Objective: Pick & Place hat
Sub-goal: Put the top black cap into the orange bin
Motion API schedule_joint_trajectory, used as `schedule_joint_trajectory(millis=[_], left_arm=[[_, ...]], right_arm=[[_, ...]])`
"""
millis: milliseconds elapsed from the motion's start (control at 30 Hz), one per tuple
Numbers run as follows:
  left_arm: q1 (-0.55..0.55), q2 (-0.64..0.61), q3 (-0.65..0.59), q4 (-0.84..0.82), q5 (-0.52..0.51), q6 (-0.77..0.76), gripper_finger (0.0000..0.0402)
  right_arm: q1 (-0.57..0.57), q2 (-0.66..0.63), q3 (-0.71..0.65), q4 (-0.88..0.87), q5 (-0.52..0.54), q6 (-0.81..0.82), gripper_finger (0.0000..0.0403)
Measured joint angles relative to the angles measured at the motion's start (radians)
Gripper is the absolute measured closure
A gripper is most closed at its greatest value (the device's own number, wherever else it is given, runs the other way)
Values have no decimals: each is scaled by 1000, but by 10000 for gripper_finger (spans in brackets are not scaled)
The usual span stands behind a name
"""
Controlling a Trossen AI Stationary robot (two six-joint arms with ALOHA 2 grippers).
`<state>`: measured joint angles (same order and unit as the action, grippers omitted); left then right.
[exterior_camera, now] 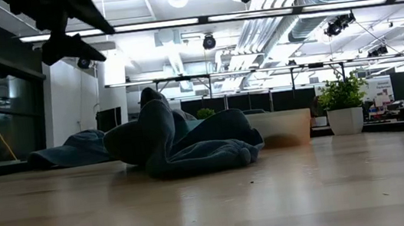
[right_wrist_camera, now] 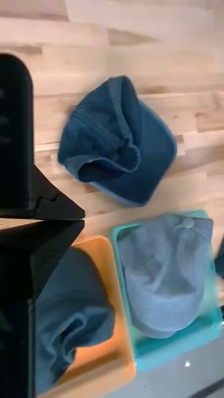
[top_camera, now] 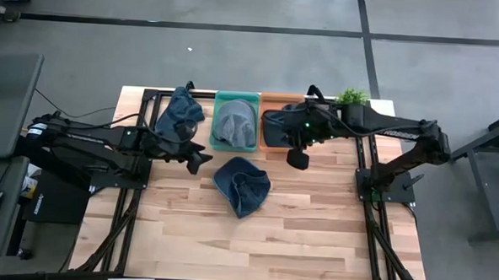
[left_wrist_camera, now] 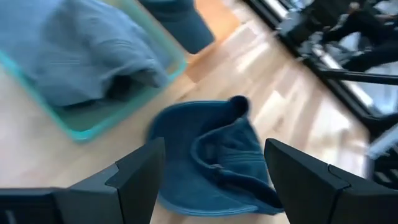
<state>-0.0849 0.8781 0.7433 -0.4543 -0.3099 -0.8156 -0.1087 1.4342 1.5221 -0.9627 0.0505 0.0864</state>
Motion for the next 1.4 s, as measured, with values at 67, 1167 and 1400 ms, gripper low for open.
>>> schedule_joint_trajectory(millis=[67,1167,1400], left_arm=[[0,-6,0,-33,-41,0,128],[-1,16,-105,-565,-455,-1282,128],[0,-61,-282,-392,-473,-1396,128]], right_arm=[[16,0,0,2,40,25,399],[52,-151,-491,470,48,239,403],[53,-151,-490,469,20,200,403]])
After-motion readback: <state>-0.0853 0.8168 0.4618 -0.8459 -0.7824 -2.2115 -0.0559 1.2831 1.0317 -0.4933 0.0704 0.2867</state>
